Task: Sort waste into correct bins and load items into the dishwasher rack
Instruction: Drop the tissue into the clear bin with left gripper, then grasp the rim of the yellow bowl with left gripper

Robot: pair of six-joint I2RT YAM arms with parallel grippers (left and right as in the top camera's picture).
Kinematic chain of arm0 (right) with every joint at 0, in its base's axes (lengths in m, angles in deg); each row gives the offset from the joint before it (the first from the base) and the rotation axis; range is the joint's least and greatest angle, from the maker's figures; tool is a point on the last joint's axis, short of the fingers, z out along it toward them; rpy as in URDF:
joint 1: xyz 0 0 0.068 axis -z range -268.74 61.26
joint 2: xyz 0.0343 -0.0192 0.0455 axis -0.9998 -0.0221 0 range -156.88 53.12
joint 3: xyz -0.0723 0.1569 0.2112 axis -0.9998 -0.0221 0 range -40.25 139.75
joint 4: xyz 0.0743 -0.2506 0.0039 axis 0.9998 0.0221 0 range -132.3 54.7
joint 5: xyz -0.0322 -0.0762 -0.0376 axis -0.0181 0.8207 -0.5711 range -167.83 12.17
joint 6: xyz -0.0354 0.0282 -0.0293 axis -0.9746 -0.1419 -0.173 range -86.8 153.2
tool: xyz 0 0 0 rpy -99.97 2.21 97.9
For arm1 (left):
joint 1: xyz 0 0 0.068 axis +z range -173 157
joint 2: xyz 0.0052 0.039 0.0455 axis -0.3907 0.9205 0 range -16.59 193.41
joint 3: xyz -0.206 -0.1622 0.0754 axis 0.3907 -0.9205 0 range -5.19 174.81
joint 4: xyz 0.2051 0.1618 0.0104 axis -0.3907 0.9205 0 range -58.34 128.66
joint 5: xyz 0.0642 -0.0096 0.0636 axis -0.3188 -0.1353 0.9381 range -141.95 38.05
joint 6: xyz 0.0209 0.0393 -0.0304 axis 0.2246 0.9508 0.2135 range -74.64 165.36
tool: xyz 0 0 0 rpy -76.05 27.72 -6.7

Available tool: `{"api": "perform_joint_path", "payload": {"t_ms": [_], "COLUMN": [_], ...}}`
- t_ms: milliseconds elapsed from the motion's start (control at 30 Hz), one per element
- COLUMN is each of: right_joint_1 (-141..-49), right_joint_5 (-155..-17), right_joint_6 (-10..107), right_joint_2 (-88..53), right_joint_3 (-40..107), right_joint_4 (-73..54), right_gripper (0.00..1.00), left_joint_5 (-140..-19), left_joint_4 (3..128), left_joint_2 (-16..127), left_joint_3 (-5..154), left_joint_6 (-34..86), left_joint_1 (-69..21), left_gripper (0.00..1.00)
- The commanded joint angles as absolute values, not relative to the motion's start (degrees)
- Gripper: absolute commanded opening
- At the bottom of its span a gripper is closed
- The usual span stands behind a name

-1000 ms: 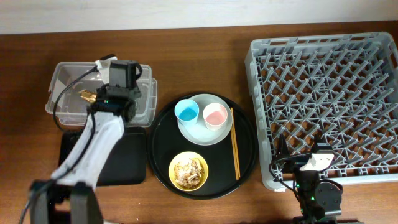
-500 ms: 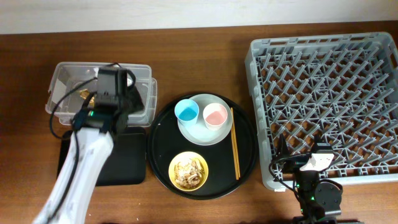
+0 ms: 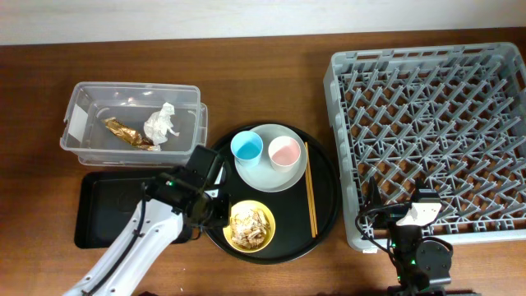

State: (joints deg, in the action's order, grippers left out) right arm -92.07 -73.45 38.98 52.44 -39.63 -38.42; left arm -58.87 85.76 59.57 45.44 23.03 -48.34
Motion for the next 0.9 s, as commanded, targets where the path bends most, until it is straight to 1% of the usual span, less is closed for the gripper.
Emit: {"api": "perform_joint_path", "payload": {"t_ms": [0, 133, 200, 233, 300, 367, 400, 633, 700, 867], "right_joint_1": [-91.65, -91.65, -91.65, -91.65, -91.65, -91.65, -91.65, -91.65, -91.65, -91.65], "right_joint_5": [-73.54, -73.54, -73.54, -73.54, -73.54, -73.54, -73.54, -73.54, -73.54, -73.54], "right_joint_6": [38.74, 38.74, 38.77, 38.77, 38.74, 38.77, 38.74, 38.74, 38.74, 38.74], "right_joint_2": [52.76, 52.76, 52.76, 52.76, 52.76, 52.76, 52.76, 52.76, 52.76, 52.76], "right_joint_3": [-39.94, -39.94, -39.94, -39.94, -39.94, -39.94, -39.94, -39.94, -39.94, -39.94], "right_joint_4": [-38.0, -38.0, -38.0, -38.0, -38.0, -38.0, -38.0, -38.0, -38.0, -38.0], "right_gripper": [0.99, 0.99, 0.99, 0.99, 0.99, 0.99, 0.99, 0.99, 0.99, 0.99], "left_joint_5": [-60.4, -62.28, -62.32, -62.3, -62.28, -62.28, -62.28, -62.73, -62.71, -62.71], "left_joint_4": [81.94, 75.99, 75.56, 75.38, 75.01, 74.92, 74.9, 74.29, 74.22, 73.24], "left_joint_2": [59.68, 59.68, 59.68, 59.68, 59.68, 59.68, 59.68, 59.68, 59.68, 59.68], "left_joint_3": [40.65, 35.45, 34.95, 34.95, 34.95, 34.95, 34.95, 34.95, 34.95, 34.95], "left_joint_6": [22.44, 22.44, 22.42, 22.42, 22.44, 22.44, 22.44, 21.79, 21.79, 21.79], "left_joint_1": [-48.52, -48.52, -48.52, -48.52, -48.52, -48.52, -48.52, -48.52, -48.52, -48.52], "left_gripper": [0.36, 0.36, 0.35, 0.28, 0.25, 0.24, 0.2, 0.18, 0.15, 0.15]}}
